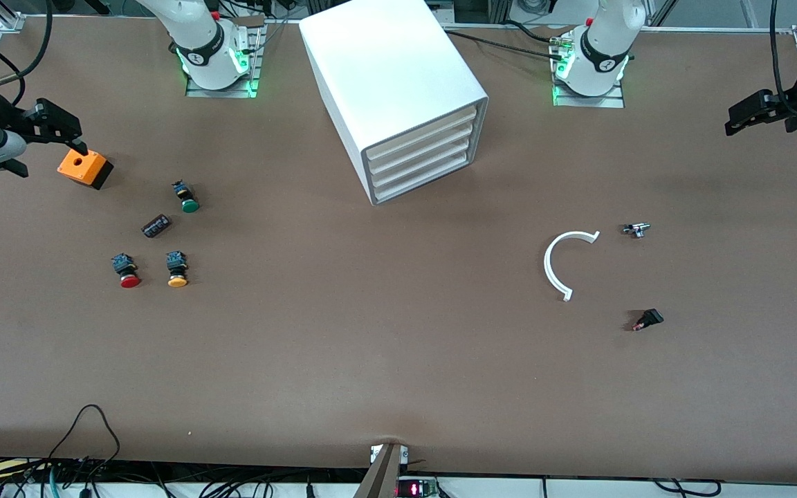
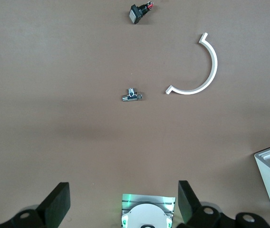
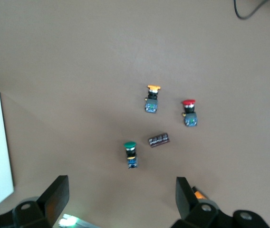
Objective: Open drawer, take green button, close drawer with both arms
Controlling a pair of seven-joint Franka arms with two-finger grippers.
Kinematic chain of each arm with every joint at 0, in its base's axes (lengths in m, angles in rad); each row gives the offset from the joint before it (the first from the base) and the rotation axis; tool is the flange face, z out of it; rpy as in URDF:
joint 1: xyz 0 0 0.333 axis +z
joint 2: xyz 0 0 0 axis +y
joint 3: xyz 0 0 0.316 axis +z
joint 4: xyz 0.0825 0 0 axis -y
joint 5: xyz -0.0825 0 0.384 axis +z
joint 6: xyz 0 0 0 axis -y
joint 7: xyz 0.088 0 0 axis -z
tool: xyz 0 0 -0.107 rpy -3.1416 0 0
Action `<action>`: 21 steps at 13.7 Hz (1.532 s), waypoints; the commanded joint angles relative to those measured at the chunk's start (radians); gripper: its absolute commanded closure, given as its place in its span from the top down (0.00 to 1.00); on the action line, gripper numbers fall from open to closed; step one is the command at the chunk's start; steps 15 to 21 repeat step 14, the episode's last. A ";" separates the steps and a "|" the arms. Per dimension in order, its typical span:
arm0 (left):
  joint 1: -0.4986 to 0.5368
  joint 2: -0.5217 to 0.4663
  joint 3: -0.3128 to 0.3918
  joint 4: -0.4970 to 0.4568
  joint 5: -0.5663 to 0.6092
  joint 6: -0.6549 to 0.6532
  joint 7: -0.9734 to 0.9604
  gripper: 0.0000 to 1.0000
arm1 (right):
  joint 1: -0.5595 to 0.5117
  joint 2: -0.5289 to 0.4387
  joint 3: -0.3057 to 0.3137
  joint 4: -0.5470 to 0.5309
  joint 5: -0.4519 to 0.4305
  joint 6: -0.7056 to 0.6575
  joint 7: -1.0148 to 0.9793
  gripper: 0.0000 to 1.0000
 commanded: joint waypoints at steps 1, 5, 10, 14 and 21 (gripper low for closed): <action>-0.017 -0.015 0.004 -0.004 -0.005 0.009 0.017 1.00 | -0.011 0.017 0.032 0.042 -0.006 -0.039 0.055 0.99; -0.050 0.088 0.008 0.122 0.001 -0.006 0.015 1.00 | -0.015 0.023 0.032 0.058 -0.008 -0.027 0.066 0.99; -0.034 0.156 0.001 0.197 -0.004 -0.008 0.021 1.00 | -0.012 0.037 0.033 0.070 -0.020 0.004 0.059 0.99; -0.041 0.156 -0.001 0.199 -0.001 -0.006 0.021 1.00 | -0.020 0.037 0.030 0.070 -0.023 0.007 0.052 0.99; -0.041 0.156 -0.001 0.199 -0.001 -0.006 0.021 1.00 | -0.020 0.037 0.030 0.070 -0.023 0.007 0.052 0.99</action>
